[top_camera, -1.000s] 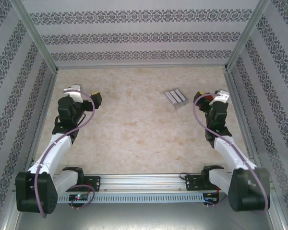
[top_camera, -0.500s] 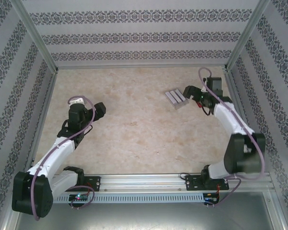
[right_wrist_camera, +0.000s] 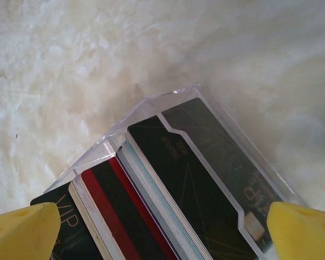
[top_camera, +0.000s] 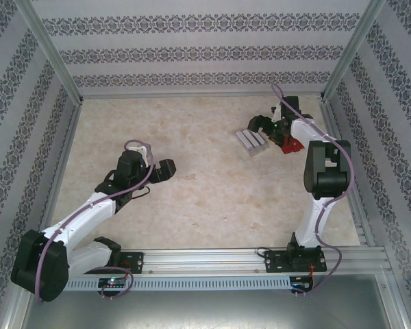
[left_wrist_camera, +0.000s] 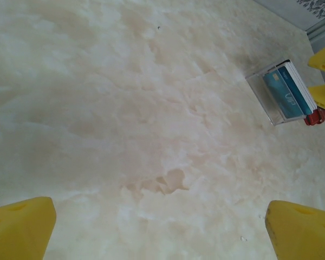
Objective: Put the credit cards into the card holder
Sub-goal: Move the storage box to the top-center of the table.
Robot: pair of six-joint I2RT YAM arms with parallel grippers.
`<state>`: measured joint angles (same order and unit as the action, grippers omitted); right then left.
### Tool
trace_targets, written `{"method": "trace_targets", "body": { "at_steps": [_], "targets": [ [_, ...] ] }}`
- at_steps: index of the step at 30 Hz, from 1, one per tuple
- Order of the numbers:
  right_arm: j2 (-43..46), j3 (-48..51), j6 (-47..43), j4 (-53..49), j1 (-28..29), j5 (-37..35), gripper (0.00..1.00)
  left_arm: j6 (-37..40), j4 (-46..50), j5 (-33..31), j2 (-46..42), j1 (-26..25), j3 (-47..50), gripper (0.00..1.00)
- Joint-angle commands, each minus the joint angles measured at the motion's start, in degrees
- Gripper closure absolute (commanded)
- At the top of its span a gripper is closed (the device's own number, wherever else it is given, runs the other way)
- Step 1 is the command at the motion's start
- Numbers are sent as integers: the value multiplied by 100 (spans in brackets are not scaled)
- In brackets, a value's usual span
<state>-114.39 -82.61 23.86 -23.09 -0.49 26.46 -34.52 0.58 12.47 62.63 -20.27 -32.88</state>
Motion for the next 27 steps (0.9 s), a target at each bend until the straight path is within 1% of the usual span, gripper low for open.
{"method": "trace_targets", "body": {
  "at_steps": [1,3,4,6,8,12,14,18,20,21,23,25,27],
  "targets": [
    [-139,-20,-99,7,122,586,2,-47,362,161,-2,-32,-284,0],
    [-132,232,11,243,158,847,2,-46,563,28,69,-32,-406,0],
    [-96,419,128,440,184,1037,2,-109,724,-117,122,-33,-492,0],
    [14,809,365,915,260,1379,2,-348,1185,-641,239,-33,-676,0],
    [106,1116,596,1313,408,1545,2,-371,1289,-826,363,-38,-753,0],
    [162,1393,1019,1710,845,1513,2,-612,1076,-777,479,-38,-656,0],
    [163,1444,1220,1961,1141,1420,2,-566,1075,-853,518,-38,-665,0],
    [0,1119,1291,2034,1581,1148,2,-289,1002,-1430,581,-33,-596,1],
    [-178,908,1426,2163,1722,1231,2,-172,740,-1631,647,-32,-467,0],
    [-262,801,1445,2186,1796,1272,2,-107,553,-1615,675,-36,-394,0],
    [-330,598,1414,2133,1933,1258,2,104,-147,-1426,739,-42,-122,0],
    [-188,581,1431,2036,1948,1136,2,256,-842,-1324,781,-43,163,0],
    [164,730,1310,1843,1885,880,2,263,-1244,-1382,772,-78,382,0]
  ]
}}
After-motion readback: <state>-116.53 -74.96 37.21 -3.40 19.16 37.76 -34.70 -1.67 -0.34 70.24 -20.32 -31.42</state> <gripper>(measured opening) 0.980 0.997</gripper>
